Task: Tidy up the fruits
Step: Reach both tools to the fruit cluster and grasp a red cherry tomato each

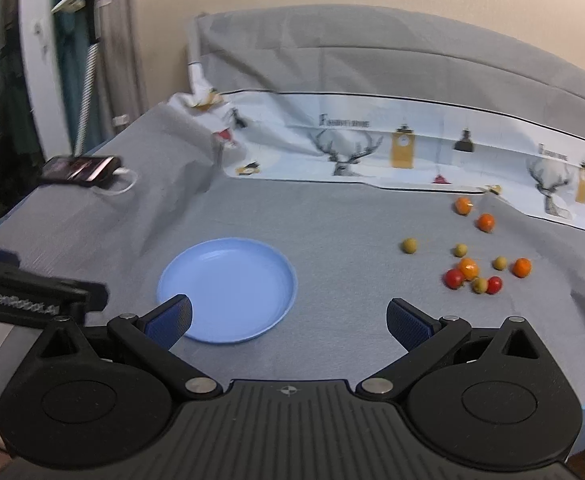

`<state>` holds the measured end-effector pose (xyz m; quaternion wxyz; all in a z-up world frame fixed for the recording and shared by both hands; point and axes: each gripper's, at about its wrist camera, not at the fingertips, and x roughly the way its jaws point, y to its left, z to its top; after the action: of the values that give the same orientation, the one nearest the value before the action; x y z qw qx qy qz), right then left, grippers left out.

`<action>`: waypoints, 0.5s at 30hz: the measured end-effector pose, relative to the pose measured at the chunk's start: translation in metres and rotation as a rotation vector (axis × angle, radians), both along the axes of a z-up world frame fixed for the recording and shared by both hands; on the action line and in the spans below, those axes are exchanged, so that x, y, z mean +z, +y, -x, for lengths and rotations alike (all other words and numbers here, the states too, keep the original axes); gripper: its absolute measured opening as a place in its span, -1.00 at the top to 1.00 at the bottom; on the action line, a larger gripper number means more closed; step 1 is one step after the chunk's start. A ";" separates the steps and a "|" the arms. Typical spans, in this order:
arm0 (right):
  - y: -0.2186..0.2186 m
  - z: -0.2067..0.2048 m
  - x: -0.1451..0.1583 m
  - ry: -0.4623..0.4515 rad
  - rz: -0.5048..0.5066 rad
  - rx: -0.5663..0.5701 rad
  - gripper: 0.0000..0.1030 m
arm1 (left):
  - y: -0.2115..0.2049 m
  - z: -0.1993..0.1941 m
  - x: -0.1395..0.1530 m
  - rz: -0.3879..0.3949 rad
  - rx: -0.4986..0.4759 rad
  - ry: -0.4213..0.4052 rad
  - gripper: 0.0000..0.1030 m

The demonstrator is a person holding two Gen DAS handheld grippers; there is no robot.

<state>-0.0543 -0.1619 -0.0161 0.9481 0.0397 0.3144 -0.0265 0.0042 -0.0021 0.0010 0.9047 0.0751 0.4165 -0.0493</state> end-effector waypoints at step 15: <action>-0.203 -0.039 -0.092 0.071 -0.024 -0.558 -0.99 | -0.177 -0.099 -0.049 0.014 -0.227 0.178 -0.99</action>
<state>-0.0148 -0.3645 -0.1085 0.8921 0.1348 0.3245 -0.2841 0.1033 -0.1788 -0.0481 0.8533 0.1108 0.4835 -0.1609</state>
